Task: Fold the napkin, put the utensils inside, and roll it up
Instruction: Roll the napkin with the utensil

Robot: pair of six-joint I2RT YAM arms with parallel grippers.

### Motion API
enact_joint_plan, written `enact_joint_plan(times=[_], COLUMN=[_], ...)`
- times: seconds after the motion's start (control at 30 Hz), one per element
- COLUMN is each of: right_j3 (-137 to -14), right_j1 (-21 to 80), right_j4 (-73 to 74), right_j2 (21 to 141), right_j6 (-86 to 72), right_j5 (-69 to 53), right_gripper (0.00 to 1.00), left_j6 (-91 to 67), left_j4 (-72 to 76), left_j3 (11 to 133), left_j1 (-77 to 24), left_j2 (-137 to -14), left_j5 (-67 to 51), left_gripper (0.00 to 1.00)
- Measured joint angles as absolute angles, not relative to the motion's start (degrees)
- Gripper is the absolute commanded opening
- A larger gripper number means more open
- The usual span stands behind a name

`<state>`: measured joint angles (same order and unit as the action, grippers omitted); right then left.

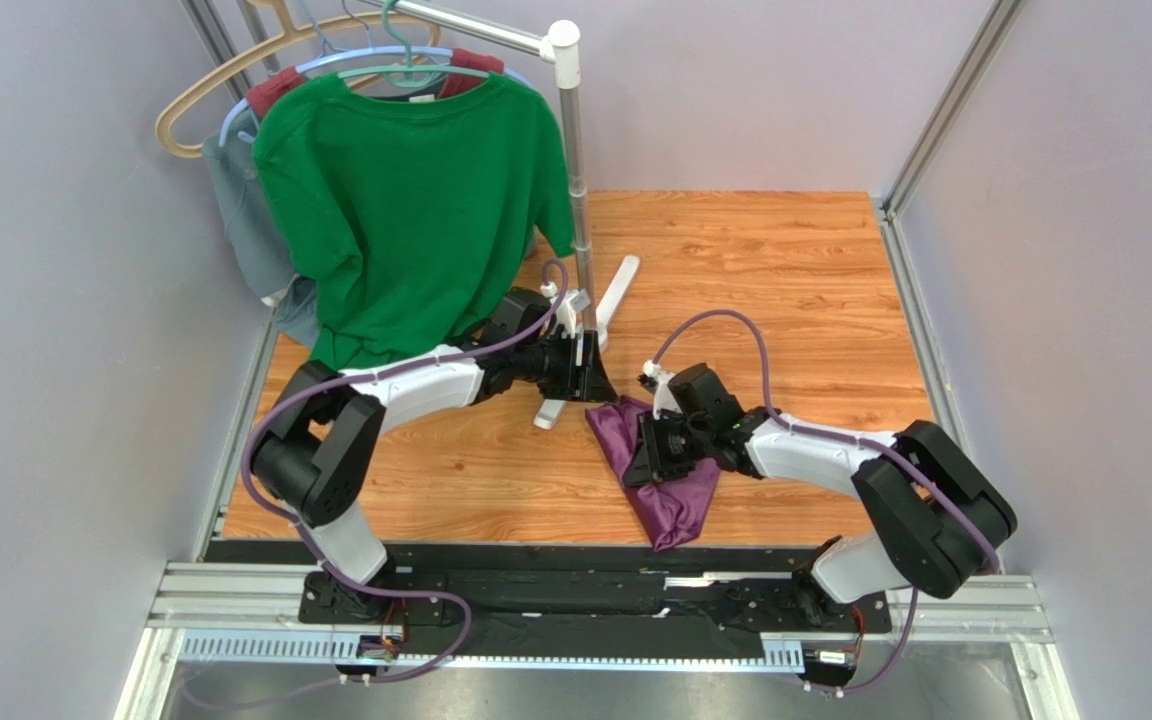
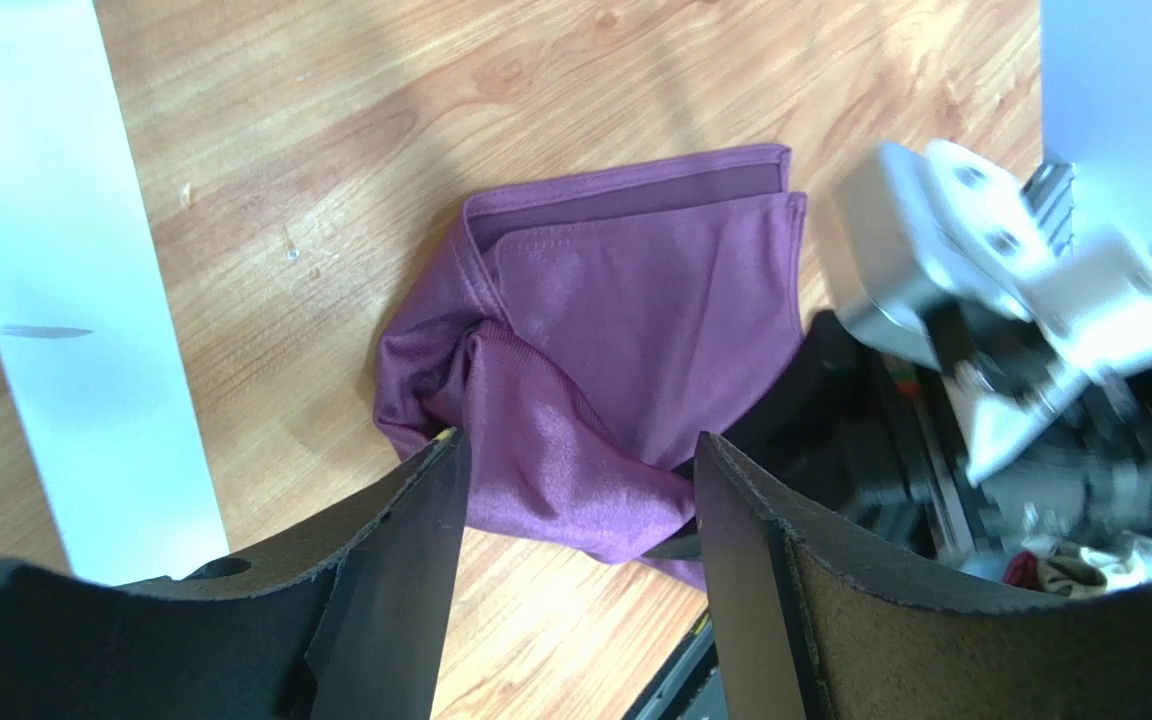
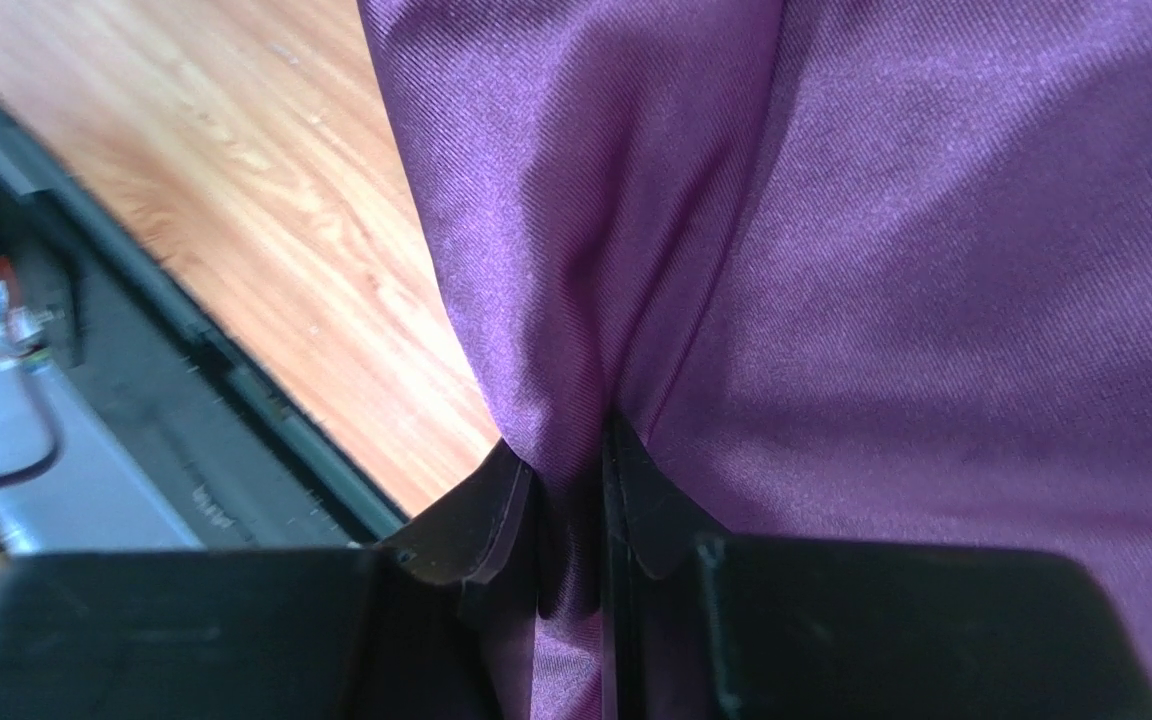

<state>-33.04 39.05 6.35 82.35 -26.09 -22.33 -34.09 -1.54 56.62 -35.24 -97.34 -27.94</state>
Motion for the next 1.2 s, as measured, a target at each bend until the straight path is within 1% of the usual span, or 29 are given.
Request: enact_joint_plan(times=[0.23, 0.4, 0.77, 1.0, 1.17, 1.2], right_j3=[-30.6, -29.8, -29.2, -29.1, -29.2, -29.2], right_j1=[32.9, 29.1, 23.7, 22.1, 21.4, 21.3], right_j4=[1.4, -1.4, -4.6, -4.5, -4.6, -4.6], right_j2=[85.1, 87.9, 92.7, 93.7, 94.5, 94.6], right_j6=[-26.4, -26.8, -27.0, -27.2, -27.3, -27.4], right_j5=[-34.7, -41.7, -50.5, -52.1, -53.2, -53.3], right_gripper=[0.09, 0.08, 0.08, 0.08, 0.08, 0.08], left_j6=[-31.8, -30.6, -29.9, -30.1, -30.4, -30.3], left_j4=[0.0, 1.8, 10.9, 14.2, 16.5, 16.7], left_j3=[53.4, 51.5, 51.3, 51.2, 51.3, 51.3], left_j1=[-34.6, -34.3, -34.3, -34.3, -34.7, -34.7], left_j2=[-95.7, -95.7, -98.9, -101.2, -103.2, -103.6], left_j5=[-27.9, -28.2, -32.1, -35.0, -36.7, -36.9], left_gripper=[0.66, 0.64, 0.57, 0.51, 0.43, 0.38])
